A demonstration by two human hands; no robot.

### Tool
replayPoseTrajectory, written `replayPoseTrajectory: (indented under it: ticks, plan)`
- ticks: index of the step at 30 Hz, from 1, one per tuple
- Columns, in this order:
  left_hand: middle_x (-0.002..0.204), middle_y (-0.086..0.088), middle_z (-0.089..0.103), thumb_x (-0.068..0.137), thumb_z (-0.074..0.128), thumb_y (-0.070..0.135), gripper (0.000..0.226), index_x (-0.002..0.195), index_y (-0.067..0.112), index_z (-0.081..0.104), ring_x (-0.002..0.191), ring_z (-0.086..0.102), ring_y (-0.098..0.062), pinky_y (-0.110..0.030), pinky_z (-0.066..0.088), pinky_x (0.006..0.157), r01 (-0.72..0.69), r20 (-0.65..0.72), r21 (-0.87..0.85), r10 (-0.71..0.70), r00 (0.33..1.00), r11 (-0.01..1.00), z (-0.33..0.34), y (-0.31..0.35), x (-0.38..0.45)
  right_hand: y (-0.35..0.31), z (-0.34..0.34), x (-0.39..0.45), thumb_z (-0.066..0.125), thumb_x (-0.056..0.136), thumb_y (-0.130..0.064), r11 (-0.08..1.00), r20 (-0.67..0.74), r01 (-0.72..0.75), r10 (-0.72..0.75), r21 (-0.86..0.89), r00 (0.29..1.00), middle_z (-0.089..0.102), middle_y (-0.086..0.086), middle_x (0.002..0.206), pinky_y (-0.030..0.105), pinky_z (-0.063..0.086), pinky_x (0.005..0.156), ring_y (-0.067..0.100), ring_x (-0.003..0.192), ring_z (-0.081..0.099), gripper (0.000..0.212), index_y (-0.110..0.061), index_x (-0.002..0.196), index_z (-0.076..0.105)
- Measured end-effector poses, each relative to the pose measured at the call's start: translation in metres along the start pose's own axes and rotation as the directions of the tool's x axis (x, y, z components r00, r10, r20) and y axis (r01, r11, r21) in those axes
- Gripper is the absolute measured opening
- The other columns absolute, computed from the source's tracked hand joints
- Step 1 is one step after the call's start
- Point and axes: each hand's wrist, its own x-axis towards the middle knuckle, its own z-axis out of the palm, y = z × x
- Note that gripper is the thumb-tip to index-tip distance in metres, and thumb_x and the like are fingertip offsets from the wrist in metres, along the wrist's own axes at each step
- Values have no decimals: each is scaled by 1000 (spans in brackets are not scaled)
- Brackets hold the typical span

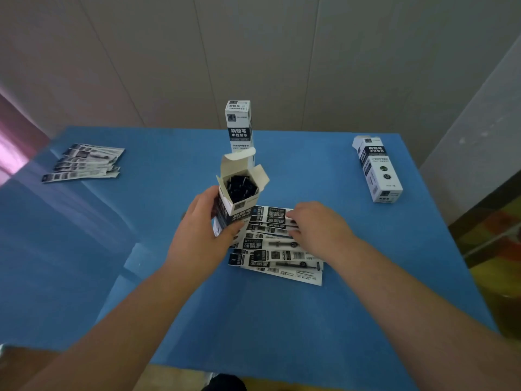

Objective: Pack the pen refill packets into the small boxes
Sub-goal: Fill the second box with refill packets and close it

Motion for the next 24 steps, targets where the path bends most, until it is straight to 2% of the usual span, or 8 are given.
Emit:
replayPoseTrajectory:
  ticks: [5, 8, 12, 15, 19, 22, 24]
  plan:
    - [128, 17, 56, 85, 72, 36, 59, 135, 45, 42, 122, 56, -11, -46, 49, 102, -1, -2, 11, 1, 1000, 1000, 1, 3, -2, -4, 4, 2, 58, 91, -10, 993, 3, 4, -3, -115, 1000, 59, -1, 92, 33, 47, 62, 21, 90, 60, 14, -15, 87, 69]
    - [126, 18, 55, 84, 72, 35, 59, 133, 47, 42, 120, 56, -7, -42, 50, 101, -6, -9, 4, 6, 1000, 1000, 1, 5, -3, -7, 3, 3, 59, 91, -7, 986, 15, 15, -12, -163, 1000, 59, -1, 92, 31, 39, 60, 20, 90, 58, 14, -16, 87, 69]
    - [126, 18, 55, 85, 73, 34, 58, 133, 46, 43, 119, 57, -6, -40, 50, 101, -1, -1, 7, 1, 1000, 1000, 1, 5, -3, -8, -4, 4, 59, 87, -7, 990, 1, -12, 12, -140, 1000, 57, 1, 83, 32, 42, 56, 22, 79, 57, 13, -13, 78, 67]
    - [126, 18, 54, 86, 74, 32, 59, 133, 46, 42, 119, 57, -7, -38, 50, 101, 1, -8, 17, 0, 1000, 1000, 2, 3, -3, -7, -18, 4, 60, 83, -12, 997, -19, -76, 76, 8, 997, 57, 1, 74, 29, 40, 51, 21, 67, 57, 12, -16, 73, 63]
    - [126, 20, 54, 85, 74, 34, 60, 133, 49, 41, 119, 56, -6, -35, 49, 98, 2, -12, 18, -1, 1000, 1000, 3, 2, -2, 0, -43, 1, 61, 83, -18, 937, 61, -165, 153, 309, 986, 62, 3, 70, 29, 40, 51, 21, 62, 58, 10, -20, 73, 63]
    - [124, 21, 54, 84, 73, 37, 59, 131, 51, 41, 117, 57, -6, -34, 49, 96, -4, -15, 17, 4, 1000, 1000, 3, 2, -3, 6, -59, -4, 67, 87, -29, 805, 128, -220, 179, 551, 976, 70, 4, 75, 32, 44, 61, 21, 64, 60, 13, -17, 83, 72]
    - [122, 23, 54, 82, 71, 40, 56, 129, 52, 41, 117, 57, -5, -34, 49, 97, -12, -11, 11, 12, 1000, 1000, 3, 2, -3, 11, -68, -9, 70, 90, -34, 670, 151, -249, 201, 699, 968, 71, -8, 74, 28, 48, 62, 10, 60, 62, 13, -22, 85, 74]
